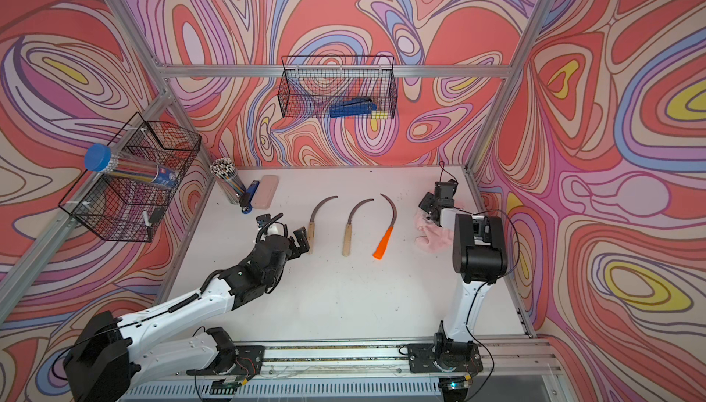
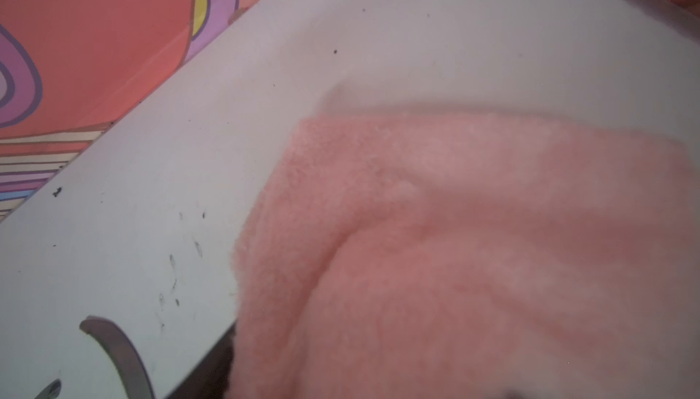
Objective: Wipe small sickles with rags
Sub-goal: Place the small sickle at the center of the board, then reset both arms
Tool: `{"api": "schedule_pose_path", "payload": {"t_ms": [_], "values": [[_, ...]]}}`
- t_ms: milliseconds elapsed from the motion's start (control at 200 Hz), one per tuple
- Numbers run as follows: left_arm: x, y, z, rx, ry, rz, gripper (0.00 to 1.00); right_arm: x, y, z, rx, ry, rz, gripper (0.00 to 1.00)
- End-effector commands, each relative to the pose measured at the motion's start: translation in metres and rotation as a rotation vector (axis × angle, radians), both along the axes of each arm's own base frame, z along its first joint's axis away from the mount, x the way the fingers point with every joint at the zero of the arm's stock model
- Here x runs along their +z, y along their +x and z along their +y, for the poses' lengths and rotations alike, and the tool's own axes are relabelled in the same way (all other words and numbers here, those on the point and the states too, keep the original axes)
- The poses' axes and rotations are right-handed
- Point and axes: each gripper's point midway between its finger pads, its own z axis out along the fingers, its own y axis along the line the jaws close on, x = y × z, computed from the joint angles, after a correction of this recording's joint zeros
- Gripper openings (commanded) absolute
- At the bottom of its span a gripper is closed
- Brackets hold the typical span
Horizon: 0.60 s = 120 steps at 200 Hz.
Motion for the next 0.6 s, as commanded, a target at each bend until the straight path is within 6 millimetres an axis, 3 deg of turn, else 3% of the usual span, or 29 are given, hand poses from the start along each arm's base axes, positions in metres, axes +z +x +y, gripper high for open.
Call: {"api": "schedule_pose_path", "payload": {"t_ms": [0,90,175,255,366,456,551,596], "values": [[0.023,-0.013,0.034,0.092,0.081,0.037,1.0,0.06,0.007,-0.005,-0.029,-0.016,-0.109,0.98],[0.045,-0.018,0.028,-0.011,0.122,0.013,0.96,0.105,-0.009,-0.007,0.001,-0.105,-0.149,0.98],[0.06,-0.018,0.03,-0.043,0.157,-0.008,0.94,0.123,-0.034,-0.018,-0.027,-0.19,-0.167,0.98],[0.071,-0.013,0.041,-0.021,0.213,-0.027,0.94,0.12,-0.063,-0.032,-0.15,-0.206,-0.203,0.98],[0.071,0.008,0.073,0.095,0.248,-0.043,0.96,0.109,-0.082,-0.015,-0.048,-0.272,-0.43,0.98],[0.049,0.026,0.11,0.207,0.293,-0.003,0.95,0.101,-0.101,-0.021,-0.086,-0.33,-0.495,0.98],[0.032,0.027,0.154,0.427,0.462,-0.004,0.97,0.097,-0.107,0.003,0.077,-0.357,-0.493,0.98],[0.028,0.028,0.164,0.484,0.559,-0.046,0.97,0.096,-0.112,0.007,0.098,-0.359,-0.516,0.98]]}}
